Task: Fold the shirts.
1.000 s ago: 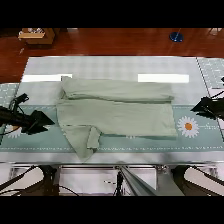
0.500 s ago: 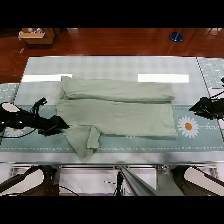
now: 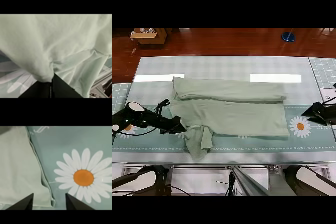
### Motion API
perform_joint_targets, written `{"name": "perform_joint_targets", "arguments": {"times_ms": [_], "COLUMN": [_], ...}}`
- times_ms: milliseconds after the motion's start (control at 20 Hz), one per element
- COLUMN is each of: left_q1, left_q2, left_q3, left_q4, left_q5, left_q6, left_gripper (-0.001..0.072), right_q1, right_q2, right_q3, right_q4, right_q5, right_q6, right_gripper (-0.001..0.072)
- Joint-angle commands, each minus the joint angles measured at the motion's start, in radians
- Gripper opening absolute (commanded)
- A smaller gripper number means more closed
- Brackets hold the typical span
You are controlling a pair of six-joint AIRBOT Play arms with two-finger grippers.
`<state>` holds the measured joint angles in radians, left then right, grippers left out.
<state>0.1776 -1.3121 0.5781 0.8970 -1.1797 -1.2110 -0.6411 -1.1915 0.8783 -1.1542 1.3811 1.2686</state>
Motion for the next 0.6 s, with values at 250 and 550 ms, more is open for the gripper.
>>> {"name": "perform_joint_targets", "arguments": {"times_ms": [250,550], "left_q1": [0.043,0.043], "left_q2": [-0.003,-0.003], "left_q3": [0.000,0.000], "left_q4": [0.011,0.010], "left_q5": [-0.018,-0.017], "left_q6": [0.041,0.048], "left_gripper": [0.0022,0.0022], "right_q1": [-0.087,-0.086], "right_q2": [0.003,0.003], "right_q3": [-0.246,-0.362], "right_q4": [0.077,0.193], "right_q5": [-0.036,-0.127], "right_q6": [-0.068,-0.086], "right_gripper": [0.0490,0.0488]}}
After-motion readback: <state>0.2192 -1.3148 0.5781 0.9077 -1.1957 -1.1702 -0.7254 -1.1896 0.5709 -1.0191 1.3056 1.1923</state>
